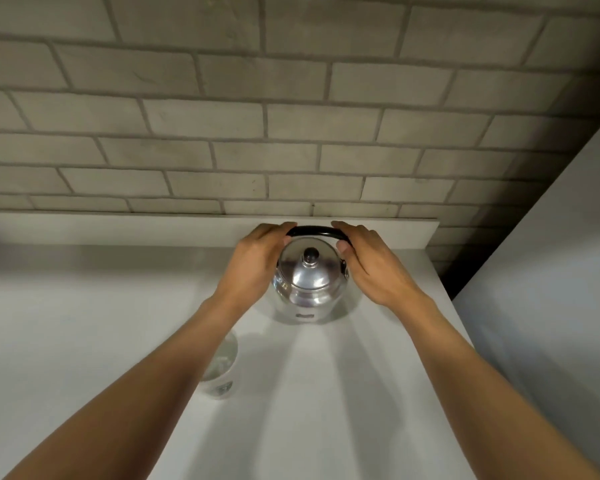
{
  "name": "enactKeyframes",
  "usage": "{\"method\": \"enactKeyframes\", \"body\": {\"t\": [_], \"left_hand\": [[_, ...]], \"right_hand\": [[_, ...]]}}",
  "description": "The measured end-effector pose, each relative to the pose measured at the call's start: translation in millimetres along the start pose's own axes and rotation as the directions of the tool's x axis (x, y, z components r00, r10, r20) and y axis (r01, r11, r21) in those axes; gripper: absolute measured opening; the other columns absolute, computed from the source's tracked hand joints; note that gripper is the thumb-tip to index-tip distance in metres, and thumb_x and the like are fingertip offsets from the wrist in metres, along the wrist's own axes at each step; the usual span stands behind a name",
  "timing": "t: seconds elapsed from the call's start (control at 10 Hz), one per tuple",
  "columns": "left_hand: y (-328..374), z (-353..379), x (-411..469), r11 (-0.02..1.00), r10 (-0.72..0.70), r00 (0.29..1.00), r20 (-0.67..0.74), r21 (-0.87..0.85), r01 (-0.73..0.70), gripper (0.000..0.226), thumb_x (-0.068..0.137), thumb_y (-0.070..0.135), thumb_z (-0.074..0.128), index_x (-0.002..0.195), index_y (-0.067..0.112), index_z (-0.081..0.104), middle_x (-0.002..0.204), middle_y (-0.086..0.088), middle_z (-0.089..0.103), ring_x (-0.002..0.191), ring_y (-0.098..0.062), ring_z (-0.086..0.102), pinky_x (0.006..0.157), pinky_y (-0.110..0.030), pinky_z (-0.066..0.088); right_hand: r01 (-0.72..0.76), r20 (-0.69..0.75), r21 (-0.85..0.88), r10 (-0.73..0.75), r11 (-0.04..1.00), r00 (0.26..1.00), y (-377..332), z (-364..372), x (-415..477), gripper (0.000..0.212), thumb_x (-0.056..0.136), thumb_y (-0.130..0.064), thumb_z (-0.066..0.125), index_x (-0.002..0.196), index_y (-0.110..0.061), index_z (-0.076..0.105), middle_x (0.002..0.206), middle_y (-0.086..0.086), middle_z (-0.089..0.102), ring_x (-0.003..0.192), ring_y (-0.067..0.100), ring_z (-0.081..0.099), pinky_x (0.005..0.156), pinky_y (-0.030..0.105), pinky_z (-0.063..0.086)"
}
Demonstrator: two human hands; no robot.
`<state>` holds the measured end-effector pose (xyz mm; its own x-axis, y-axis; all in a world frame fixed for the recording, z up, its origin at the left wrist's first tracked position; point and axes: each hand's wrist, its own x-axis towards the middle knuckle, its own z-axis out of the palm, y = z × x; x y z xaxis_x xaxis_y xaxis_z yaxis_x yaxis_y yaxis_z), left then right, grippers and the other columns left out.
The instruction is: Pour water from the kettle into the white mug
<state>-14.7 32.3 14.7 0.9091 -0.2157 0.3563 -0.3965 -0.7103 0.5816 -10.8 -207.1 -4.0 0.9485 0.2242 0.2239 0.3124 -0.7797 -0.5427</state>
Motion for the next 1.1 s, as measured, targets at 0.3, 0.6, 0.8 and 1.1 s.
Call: {"method": "enactKeyframes", "body": {"t": [0.3,0.6,0.8,1.1], "left_hand": [[-39,16,21,0.990,-0.113,0.994,0.004,-0.088,0.113,0.033,0.109,0.016,0.049,0.138,0.017,0.064,0.126,-0.005,0.066,0.091,-0.012,0.058,0.083,-0.003,0.037],[-51,23,19,0.991,-0.097,0.995,-0.012,-0.099,0.096,0.032,0.108,0.015,0.050,0.137,0.019,0.064,0.124,-0.005,0.066,0.091,-0.012,0.058,0.093,-0.022,0.045],[-55,27,19,0.985,-0.132,0.991,-0.005,-0.111,0.131,0.034,0.109,0.021,0.051,0.141,0.024,0.060,0.138,-0.002,0.062,0.120,-0.019,0.062,0.103,-0.021,0.040],[-10,-6,16,0.999,-0.044,0.999,-0.017,0.017,0.045,0.051,0.105,0.047,0.049,0.153,0.033,0.042,0.153,0.006,0.045,0.142,-0.017,0.041,0.111,-0.038,0.042]], "right_hand": [[-0.055,0.109,0.044,0.050,0.998,0.993,6,23,37,0.040,0.112,-0.024,0.036,0.148,-0.015,0.051,0.140,0.009,0.061,0.121,0.028,0.060,0.093,0.027,0.039],[0.002,0.088,0.029,-0.005,1.000,0.996,5,26,38,0.041,0.111,-0.013,0.040,0.150,-0.012,0.052,0.139,0.011,0.062,0.121,0.028,0.061,0.098,0.029,0.045],[-0.040,0.103,0.048,0.035,0.998,0.994,2,25,37,0.044,0.112,-0.017,0.040,0.155,-0.012,0.047,0.138,0.013,0.062,0.125,0.030,0.059,0.105,0.035,0.046],[-0.149,-0.120,-0.006,0.147,0.989,0.982,-26,1,1,0.057,0.109,-0.043,0.044,0.161,-0.021,0.035,0.161,0.001,0.042,0.139,0.024,0.050,0.112,0.046,0.047]]}}
